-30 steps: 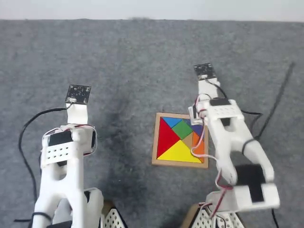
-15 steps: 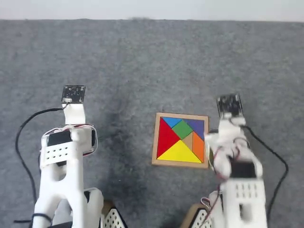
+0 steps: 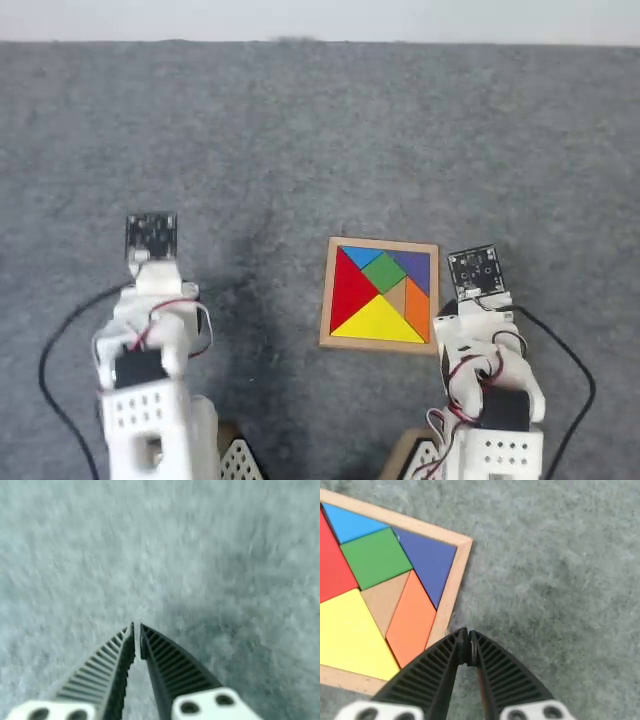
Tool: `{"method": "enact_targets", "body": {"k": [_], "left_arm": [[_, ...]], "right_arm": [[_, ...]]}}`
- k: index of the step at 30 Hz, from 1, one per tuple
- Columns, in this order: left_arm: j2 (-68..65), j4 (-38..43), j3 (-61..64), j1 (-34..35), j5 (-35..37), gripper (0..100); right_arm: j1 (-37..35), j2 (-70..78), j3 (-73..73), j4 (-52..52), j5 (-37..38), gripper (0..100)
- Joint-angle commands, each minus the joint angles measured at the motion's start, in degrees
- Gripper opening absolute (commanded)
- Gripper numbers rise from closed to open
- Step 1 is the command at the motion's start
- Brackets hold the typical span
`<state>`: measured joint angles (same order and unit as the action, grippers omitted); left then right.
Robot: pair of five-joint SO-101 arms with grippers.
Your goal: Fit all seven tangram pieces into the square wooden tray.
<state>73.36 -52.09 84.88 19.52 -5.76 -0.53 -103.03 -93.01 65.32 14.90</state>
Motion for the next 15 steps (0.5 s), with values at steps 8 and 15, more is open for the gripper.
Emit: {"method": "enact_targets", "body": {"k": [8, 15], "left_arm": [[26.37, -0.18, 11.74, 0.26, 0.35, 2], [24.44, 0.09, 11.82, -0.09, 0.35, 2]], "right_arm": [[0.4, -0.57, -3.34, -4.53, 0.97, 0.9], [0.4, -0.31, -3.43, -2.24, 0.97, 0.9]]}}
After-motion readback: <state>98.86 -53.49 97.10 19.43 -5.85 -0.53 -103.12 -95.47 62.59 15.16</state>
